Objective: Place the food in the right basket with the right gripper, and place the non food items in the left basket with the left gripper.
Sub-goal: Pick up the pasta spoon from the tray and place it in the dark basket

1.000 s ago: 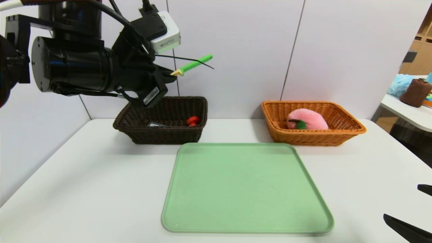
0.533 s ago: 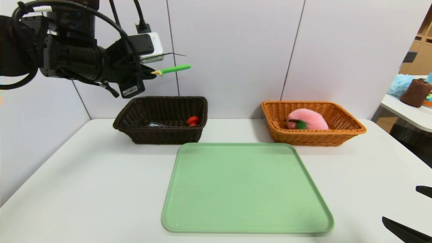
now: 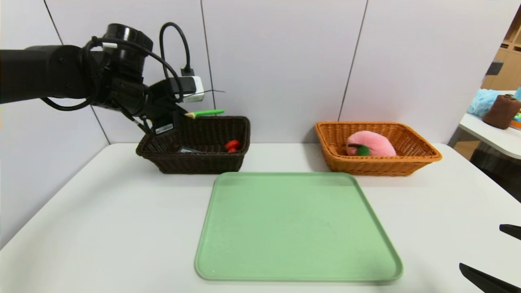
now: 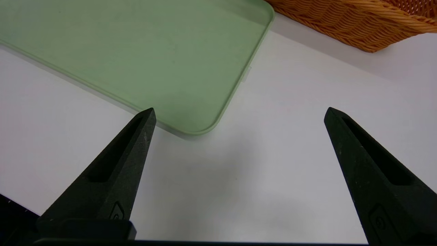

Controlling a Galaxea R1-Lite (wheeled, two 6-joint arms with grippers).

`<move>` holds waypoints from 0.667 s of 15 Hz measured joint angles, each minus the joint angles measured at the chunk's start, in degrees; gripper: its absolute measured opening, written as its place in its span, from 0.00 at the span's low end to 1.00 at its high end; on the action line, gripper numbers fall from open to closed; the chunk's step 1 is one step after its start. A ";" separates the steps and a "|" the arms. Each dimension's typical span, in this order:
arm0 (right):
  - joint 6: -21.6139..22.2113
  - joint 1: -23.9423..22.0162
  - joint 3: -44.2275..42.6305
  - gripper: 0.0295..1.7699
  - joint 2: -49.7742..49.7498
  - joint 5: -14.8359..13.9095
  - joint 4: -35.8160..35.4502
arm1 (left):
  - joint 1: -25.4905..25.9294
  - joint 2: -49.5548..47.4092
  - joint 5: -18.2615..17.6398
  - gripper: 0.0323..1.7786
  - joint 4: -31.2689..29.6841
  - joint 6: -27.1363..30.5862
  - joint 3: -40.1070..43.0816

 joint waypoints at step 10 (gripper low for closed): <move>-0.24 0.88 0.51 0.96 0.99 -0.04 0.04 | 0.33 11.95 3.84 0.01 -3.45 0.55 -2.71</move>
